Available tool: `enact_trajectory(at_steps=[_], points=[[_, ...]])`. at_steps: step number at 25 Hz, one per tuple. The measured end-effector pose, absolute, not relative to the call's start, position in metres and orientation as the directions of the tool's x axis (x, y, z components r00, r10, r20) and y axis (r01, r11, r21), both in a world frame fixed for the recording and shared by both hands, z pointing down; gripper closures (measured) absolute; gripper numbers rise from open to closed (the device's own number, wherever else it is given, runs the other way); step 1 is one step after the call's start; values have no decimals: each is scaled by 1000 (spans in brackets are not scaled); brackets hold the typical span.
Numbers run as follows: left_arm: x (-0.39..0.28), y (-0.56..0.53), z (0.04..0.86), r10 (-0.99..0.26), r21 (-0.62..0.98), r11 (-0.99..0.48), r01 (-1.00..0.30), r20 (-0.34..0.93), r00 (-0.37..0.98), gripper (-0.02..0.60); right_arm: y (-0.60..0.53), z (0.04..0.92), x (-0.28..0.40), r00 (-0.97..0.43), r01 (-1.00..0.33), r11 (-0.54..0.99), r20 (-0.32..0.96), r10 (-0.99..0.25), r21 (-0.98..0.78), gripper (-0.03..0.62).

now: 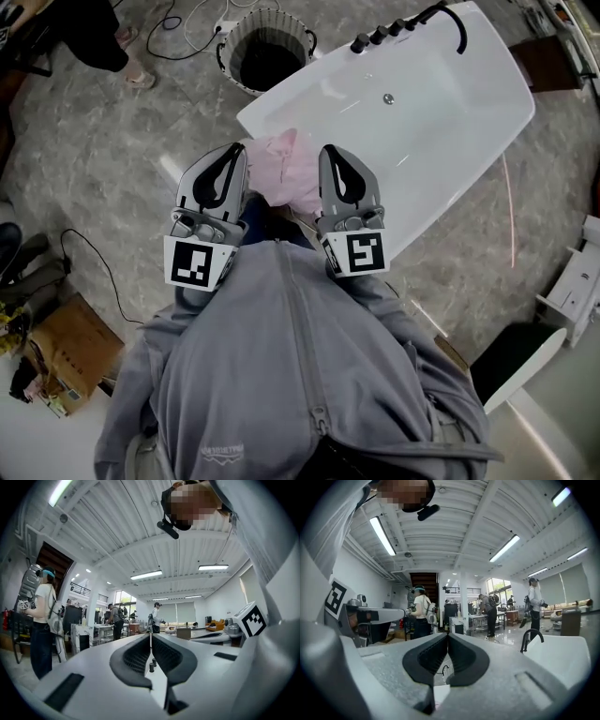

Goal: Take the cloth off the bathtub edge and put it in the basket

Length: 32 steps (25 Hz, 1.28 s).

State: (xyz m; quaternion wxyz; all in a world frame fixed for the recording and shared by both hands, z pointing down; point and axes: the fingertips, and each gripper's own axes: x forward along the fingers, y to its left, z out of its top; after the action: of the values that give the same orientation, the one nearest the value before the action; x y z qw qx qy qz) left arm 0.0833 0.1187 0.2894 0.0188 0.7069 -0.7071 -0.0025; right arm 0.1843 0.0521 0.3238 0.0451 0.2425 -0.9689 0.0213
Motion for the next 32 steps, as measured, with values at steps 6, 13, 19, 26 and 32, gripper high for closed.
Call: enact_trajectory(at_steps=[6,13,19,26,32], points=[[92,99,297,-993,52,-112,-992,39,115,566,48,330,195,-839,-539,841,121,-531,-42,591],[102,85,335,-969,66,-227,-972,81,232,566,42,360,200,-811,-576,816,155,-564,-43,589],[105,75,371,-951,69,-277,-959,122,283,566,35,399,199,-809,-574,817,193,-554,-59,589],[106,64,416,-932,76,-314,-946,166,323,566,26,443,196,-812,-566,820,229,-536,-89,589],[110,59,459,-921,100,-322,-941,196,336,566,22,485,201,-804,-572,814,266,-532,-99,589]])
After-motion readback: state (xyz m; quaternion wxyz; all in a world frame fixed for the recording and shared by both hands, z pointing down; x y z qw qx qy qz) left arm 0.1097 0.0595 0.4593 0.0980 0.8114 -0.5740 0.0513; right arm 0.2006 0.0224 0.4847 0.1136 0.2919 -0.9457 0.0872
